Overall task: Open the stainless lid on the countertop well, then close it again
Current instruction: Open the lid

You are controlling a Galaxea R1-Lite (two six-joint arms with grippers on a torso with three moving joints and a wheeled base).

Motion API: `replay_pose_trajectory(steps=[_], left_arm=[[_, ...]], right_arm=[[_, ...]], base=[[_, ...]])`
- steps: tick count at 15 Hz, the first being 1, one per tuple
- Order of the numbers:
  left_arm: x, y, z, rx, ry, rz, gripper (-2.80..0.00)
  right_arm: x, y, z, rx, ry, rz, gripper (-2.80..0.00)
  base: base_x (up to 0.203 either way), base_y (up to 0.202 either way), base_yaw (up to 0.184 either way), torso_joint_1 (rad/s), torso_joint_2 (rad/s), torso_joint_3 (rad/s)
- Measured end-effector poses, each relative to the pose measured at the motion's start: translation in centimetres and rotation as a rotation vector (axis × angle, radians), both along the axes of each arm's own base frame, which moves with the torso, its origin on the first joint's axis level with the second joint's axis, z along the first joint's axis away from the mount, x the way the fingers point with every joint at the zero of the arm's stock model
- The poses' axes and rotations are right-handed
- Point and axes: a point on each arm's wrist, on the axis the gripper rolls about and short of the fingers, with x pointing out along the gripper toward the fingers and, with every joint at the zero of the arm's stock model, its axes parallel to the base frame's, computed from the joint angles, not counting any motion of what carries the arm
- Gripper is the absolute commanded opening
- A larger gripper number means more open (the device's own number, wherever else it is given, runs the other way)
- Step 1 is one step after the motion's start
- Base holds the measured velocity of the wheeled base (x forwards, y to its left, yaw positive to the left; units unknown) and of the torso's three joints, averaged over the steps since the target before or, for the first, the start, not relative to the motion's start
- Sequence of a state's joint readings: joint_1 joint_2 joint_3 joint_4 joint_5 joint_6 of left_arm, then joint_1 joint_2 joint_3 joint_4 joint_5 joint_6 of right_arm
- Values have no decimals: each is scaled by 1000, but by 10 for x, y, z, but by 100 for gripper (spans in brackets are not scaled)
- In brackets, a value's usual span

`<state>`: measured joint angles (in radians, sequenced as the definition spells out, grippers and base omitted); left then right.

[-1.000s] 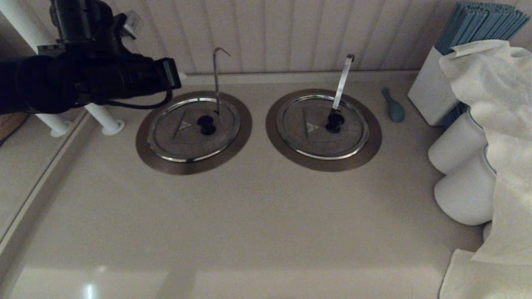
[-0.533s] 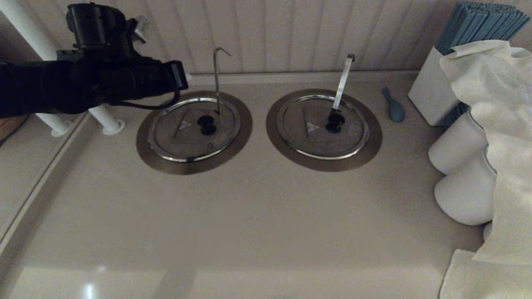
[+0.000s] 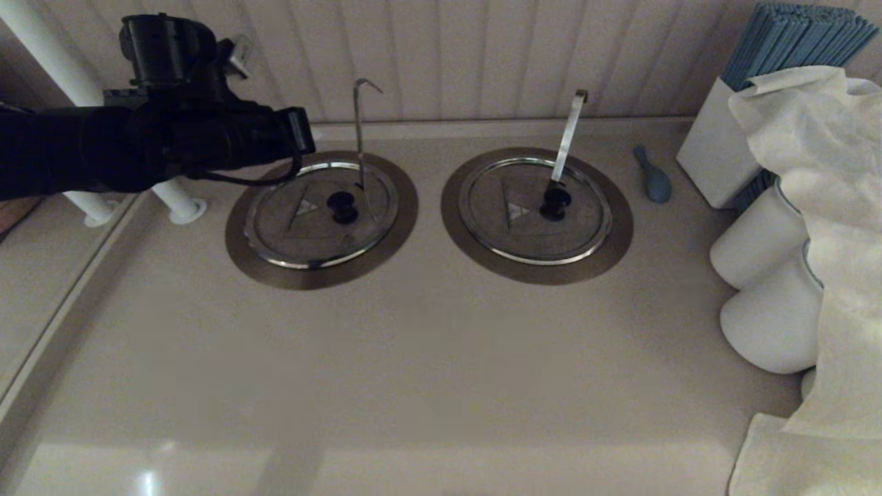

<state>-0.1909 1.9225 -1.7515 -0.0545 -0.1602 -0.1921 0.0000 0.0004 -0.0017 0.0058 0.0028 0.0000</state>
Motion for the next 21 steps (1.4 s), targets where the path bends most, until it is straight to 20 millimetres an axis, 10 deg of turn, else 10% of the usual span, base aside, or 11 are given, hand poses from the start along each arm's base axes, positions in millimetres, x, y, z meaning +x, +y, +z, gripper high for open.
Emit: replay_pose_trajectory(steps=[15, 16, 21], left_arm=[[18, -11, -22, 1, 26, -3, -280], [18, -11, -24, 7, 31, -4, 0], [-6, 4, -18, -25, 55, 19, 0]], right_arm=[[0, 0, 0, 1, 0, 0, -280], [0, 0, 0, 0, 1, 0, -280], [0, 0, 0, 0, 0, 0, -280]], base=[[0, 0, 0, 0, 0, 0], [0, 0, 0, 0, 0, 0], [0, 0, 0, 0, 0, 0]])
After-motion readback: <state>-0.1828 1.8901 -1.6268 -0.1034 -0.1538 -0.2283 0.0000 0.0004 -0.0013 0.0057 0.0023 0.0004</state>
